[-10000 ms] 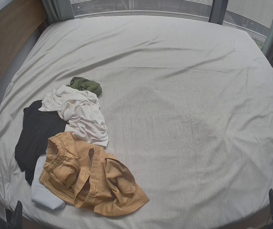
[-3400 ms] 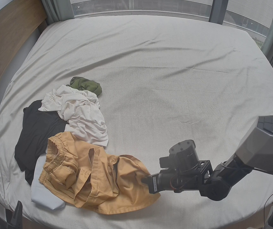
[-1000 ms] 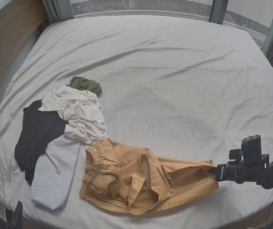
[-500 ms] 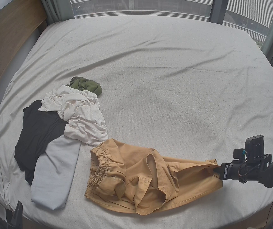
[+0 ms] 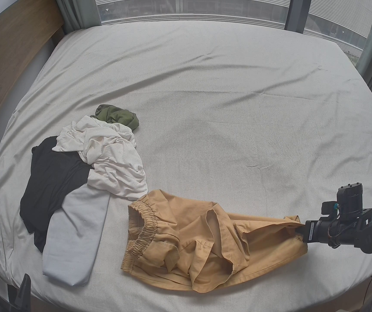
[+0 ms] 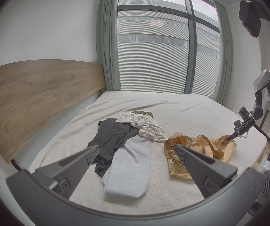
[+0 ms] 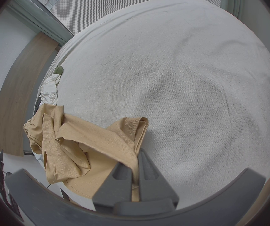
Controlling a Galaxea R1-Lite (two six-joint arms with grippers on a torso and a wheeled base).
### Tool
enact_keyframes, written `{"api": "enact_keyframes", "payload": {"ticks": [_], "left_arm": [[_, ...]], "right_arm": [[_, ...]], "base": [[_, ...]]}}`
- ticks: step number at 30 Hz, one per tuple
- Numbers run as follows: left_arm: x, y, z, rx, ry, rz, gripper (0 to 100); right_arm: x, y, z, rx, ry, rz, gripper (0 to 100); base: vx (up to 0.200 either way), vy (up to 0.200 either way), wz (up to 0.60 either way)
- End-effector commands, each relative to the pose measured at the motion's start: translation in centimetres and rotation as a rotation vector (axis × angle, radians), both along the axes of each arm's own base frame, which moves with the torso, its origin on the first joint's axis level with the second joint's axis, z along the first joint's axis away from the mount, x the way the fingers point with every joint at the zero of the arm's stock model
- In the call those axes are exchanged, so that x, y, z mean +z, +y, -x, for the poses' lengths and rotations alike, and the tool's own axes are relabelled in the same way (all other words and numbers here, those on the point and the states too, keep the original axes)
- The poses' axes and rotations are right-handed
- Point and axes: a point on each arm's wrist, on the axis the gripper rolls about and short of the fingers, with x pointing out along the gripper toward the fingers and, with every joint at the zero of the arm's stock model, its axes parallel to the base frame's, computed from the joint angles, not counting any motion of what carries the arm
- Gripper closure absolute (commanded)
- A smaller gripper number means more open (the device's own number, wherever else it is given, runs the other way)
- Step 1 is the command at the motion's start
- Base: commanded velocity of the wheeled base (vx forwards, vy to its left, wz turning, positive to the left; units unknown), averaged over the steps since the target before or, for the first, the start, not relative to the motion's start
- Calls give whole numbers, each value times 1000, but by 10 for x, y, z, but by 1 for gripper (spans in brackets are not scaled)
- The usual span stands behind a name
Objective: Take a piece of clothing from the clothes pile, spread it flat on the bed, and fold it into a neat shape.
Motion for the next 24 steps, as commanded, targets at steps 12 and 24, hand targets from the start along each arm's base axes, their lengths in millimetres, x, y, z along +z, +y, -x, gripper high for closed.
{"api": "enact_keyframes", "payload": {"ticks": [12,24], "left_arm": [[-5,0,0,0,6,0,0],[-5,0,0,0,6,0,0]], "right_arm": [[9,-8,14,-32,-54,-11,0],[53,-1,44,27,-254,-49,0]], "base": [[0,0,0],[0,0,0]]}}
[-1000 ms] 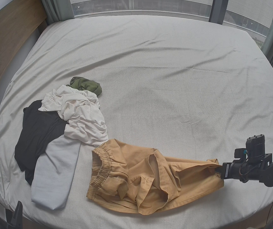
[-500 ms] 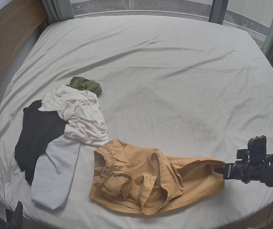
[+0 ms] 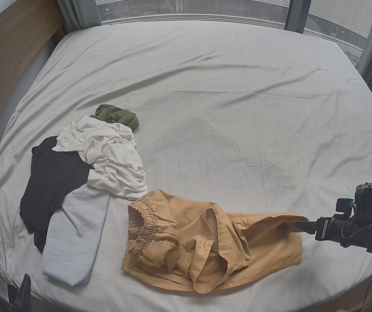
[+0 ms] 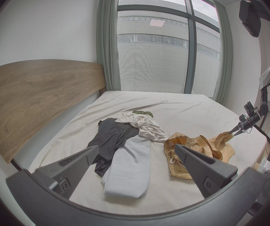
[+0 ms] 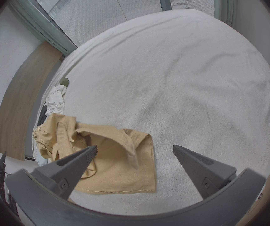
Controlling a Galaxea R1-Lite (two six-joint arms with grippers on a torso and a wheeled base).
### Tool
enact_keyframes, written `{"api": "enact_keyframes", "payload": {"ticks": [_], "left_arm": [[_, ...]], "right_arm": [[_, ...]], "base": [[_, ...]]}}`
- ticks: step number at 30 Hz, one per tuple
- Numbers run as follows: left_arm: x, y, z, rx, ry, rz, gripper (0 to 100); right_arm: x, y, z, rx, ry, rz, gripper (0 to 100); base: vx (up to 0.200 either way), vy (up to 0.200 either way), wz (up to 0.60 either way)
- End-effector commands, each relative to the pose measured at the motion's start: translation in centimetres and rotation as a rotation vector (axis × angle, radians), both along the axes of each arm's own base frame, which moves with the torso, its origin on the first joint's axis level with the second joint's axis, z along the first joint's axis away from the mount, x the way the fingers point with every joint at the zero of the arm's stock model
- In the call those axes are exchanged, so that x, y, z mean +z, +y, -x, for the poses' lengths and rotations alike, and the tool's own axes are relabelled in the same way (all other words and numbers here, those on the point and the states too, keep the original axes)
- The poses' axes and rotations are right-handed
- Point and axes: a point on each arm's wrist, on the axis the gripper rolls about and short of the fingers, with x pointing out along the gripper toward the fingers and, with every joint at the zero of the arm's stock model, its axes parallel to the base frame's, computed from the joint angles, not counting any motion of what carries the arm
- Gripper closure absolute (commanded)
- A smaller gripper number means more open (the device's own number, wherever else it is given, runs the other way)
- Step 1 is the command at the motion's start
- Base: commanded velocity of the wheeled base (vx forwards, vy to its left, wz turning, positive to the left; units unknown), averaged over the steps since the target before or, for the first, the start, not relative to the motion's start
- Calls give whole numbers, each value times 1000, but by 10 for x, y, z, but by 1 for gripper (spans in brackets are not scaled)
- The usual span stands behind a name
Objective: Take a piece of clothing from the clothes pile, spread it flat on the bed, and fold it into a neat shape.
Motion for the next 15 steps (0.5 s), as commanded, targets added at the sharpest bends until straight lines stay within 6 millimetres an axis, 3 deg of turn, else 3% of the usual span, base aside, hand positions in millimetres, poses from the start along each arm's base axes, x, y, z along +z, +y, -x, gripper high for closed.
{"api": "enact_keyframes", "payload": {"ticks": [1,13,15], "left_arm": [[-5,0,0,0,5,0,0],[-5,0,0,-6,5,-15,0],[-5,0,0,-6,5,-12,0]], "right_arm": [[32,14,19,84,-157,-33,0],[54,60,29,307,-234,-122,0],[60,78,29,383,-249,-141,0]], "base": [[0,0,0],[0,0,0],[0,0,0]]}}
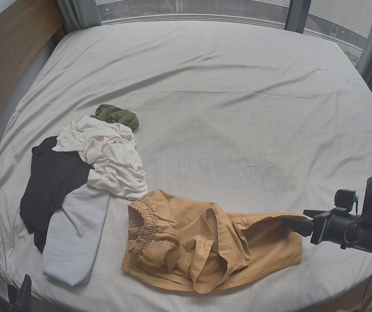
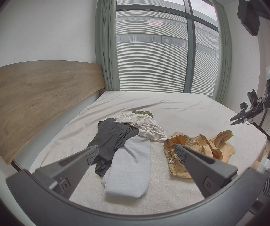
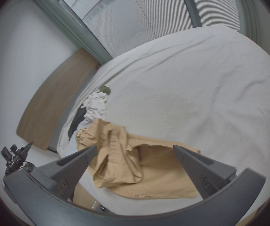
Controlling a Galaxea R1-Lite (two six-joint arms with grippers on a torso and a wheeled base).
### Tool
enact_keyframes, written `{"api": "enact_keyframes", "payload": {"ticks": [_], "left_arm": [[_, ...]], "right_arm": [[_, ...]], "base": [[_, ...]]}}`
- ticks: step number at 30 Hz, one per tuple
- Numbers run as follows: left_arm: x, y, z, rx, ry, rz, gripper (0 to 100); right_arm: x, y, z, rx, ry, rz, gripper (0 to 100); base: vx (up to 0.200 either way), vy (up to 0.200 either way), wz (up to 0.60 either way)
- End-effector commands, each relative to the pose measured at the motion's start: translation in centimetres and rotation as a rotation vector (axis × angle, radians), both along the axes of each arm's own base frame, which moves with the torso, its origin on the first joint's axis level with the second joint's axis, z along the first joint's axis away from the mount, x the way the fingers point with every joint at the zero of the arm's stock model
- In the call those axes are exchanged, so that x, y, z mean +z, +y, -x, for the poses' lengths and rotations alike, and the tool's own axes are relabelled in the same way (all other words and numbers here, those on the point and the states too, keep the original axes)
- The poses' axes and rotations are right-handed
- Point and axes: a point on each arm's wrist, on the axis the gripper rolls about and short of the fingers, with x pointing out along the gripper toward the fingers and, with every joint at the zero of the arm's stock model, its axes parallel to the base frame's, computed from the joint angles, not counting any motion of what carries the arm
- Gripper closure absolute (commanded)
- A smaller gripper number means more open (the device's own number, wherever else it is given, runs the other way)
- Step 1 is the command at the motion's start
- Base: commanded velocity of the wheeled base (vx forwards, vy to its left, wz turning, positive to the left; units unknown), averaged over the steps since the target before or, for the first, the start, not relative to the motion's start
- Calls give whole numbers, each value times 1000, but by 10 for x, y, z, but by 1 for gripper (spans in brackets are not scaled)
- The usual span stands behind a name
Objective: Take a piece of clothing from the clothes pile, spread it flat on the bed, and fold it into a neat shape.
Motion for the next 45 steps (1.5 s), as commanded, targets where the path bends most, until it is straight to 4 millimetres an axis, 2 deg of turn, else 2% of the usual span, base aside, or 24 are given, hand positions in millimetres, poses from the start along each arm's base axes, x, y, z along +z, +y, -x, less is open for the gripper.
{"api": "enact_keyframes", "payload": {"ticks": [1,4,7,17,30,39,45], "left_arm": [[-5,0,0,0,5,1,0],[-5,0,0,0,5,2,0],[-5,0,0,0,5,4,0],[-5,0,0,0,5,10,0],[-5,0,0,1,5,11,0],[-5,0,0,1,5,14,0],[-5,0,0,1,5,16,0]], "right_arm": [[13,30,1,134,-43,-36,0],[13,45,-1,189,-36,-40,0],[4,67,-10,242,4,-28,0],[-20,107,-31,305,84,-9,0],[-56,117,-43,299,185,50,0],[-76,126,-52,298,172,44,0],[-82,131,-56,298,179,42,0]], "base": [[0,0,0],[0,0,0],[0,0,0],[0,0,0],[0,0,0],[0,0,0],[0,0,0]]}}
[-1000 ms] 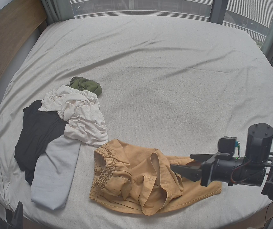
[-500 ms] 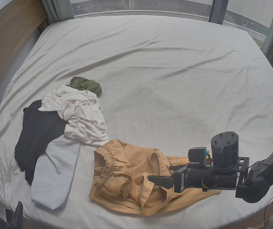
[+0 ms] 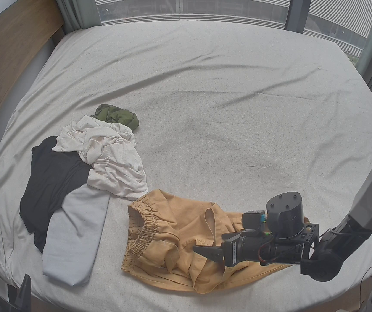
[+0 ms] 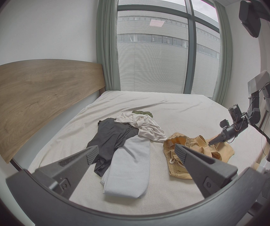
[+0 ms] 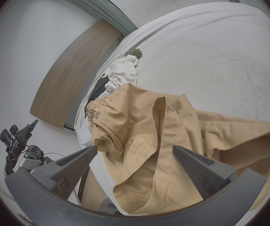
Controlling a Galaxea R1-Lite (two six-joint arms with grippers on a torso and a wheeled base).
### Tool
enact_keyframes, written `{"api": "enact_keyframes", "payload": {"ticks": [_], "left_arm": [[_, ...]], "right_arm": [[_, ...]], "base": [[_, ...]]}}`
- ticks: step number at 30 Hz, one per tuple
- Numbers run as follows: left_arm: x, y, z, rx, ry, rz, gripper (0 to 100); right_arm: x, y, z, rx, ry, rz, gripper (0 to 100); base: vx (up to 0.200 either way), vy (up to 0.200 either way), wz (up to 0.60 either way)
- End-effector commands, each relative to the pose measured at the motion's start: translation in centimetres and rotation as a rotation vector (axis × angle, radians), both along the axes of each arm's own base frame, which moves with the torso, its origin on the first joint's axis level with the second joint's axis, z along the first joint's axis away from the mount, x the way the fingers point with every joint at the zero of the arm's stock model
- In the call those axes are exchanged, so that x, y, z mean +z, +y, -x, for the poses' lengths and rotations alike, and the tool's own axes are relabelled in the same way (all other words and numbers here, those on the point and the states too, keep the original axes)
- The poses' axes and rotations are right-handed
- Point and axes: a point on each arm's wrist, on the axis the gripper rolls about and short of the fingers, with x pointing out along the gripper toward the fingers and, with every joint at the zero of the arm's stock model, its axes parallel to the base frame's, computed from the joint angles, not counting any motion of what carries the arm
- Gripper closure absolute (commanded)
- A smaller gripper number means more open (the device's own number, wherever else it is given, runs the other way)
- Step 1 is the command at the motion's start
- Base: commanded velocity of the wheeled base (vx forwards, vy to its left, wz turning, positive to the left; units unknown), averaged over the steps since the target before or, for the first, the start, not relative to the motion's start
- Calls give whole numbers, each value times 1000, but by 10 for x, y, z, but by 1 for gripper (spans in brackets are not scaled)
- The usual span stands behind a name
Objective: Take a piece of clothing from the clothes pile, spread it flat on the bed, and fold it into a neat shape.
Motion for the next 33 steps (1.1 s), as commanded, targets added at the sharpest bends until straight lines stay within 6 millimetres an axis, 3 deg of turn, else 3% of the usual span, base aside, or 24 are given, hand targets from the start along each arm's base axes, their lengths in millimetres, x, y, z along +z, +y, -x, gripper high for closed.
{"api": "enact_keyframes", "payload": {"ticks": [1,17,18,33], "left_arm": [[-5,0,0,1,5,0,0],[-5,0,0,1,5,0,0],[-5,0,0,1,5,1,0],[-5,0,0,1,5,0,0]], "right_arm": [[-10,4,-3,1,20,15,0],[-17,15,-8,-3,34,-9,0],[-18,16,-9,-4,32,-10,100],[-15,14,-10,-25,18,-55,100]], "base": [[0,0,0],[0,0,0],[0,0,0],[0,0,0]]}}
